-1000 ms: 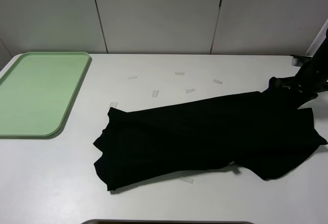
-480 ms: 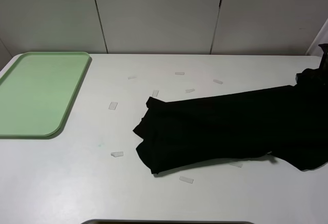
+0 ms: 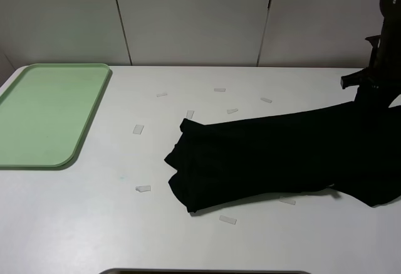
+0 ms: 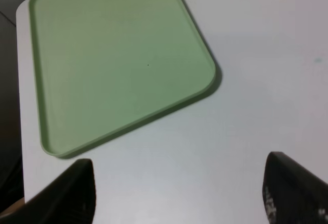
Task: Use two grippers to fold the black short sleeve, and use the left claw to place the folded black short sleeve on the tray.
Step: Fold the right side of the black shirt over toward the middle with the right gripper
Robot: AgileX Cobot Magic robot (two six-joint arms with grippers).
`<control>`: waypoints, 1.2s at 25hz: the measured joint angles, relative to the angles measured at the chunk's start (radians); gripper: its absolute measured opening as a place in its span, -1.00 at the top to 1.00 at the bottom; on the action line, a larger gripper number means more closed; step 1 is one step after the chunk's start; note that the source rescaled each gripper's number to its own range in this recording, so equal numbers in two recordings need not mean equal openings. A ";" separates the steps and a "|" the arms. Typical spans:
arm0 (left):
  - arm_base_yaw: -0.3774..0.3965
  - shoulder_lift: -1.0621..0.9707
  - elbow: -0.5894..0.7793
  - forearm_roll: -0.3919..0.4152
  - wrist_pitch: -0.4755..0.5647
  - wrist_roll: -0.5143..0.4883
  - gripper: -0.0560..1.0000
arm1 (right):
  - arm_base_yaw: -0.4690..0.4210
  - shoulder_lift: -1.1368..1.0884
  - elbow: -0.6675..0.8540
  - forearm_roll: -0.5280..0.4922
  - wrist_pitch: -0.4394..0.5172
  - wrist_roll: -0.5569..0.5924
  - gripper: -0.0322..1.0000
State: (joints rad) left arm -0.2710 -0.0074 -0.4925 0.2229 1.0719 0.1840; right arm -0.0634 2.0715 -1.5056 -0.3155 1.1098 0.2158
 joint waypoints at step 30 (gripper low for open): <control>0.000 0.000 0.000 0.000 0.001 0.000 -0.36 | 0.252 0.018 0.026 0.465 0.013 -0.033 0.89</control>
State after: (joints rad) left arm -0.2710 -0.0074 -0.4925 0.2229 1.0730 0.1840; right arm 0.1884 2.0894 -1.4791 0.1493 1.1226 0.1829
